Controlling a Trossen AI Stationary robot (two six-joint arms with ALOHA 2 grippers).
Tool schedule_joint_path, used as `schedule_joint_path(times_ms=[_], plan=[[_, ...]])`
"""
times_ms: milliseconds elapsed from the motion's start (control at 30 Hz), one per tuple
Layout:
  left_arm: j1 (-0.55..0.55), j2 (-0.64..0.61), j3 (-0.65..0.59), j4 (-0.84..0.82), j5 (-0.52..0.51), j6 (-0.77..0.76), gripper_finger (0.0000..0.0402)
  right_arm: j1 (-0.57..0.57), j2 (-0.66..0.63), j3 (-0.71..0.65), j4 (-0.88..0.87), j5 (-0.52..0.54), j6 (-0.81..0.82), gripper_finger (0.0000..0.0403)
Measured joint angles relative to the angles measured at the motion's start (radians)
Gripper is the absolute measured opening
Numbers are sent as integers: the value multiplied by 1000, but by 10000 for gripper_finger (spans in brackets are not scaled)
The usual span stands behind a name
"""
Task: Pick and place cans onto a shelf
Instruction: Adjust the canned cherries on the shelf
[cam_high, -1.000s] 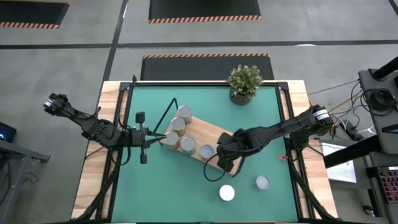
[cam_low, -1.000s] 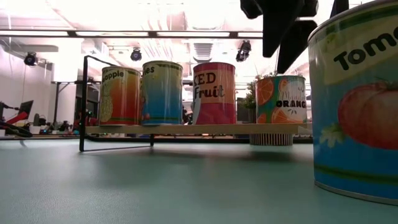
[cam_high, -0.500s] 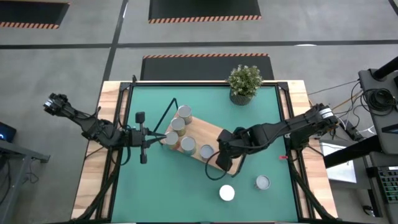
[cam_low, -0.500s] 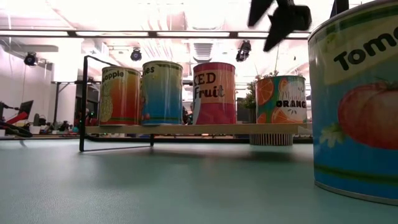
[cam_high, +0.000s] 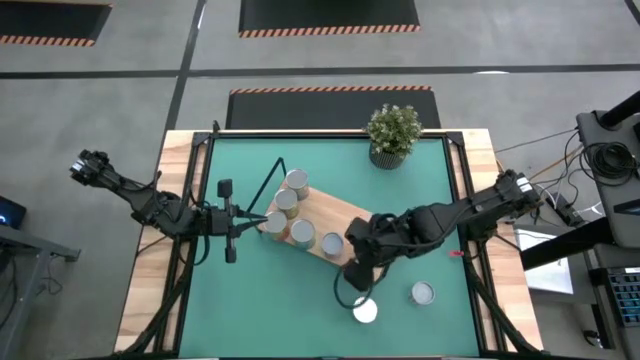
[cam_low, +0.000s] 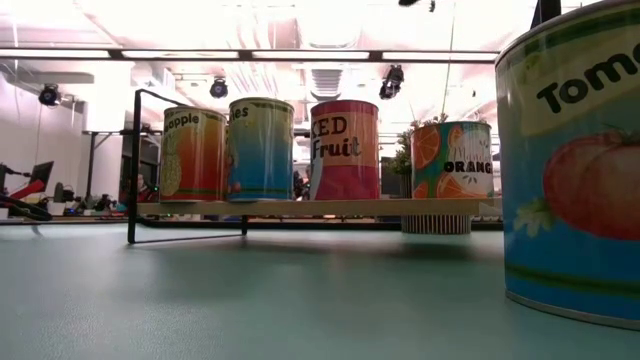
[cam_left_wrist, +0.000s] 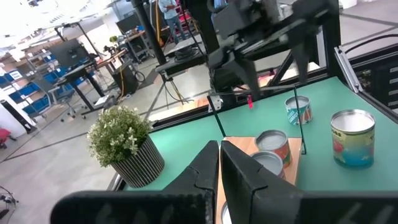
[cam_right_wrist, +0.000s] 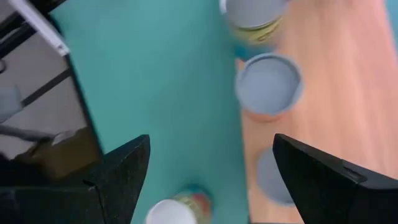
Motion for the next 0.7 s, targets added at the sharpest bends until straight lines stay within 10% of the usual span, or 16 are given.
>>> schedule_joint_path(times_ms=[333, 700], plan=[[0, 0, 0, 0, 0, 0, 0, 35, 52, 40, 45, 0, -9, 311], [0, 0, 1, 0, 0, 0, 0, -58, 151, 42, 241, 58, -345, 131]])
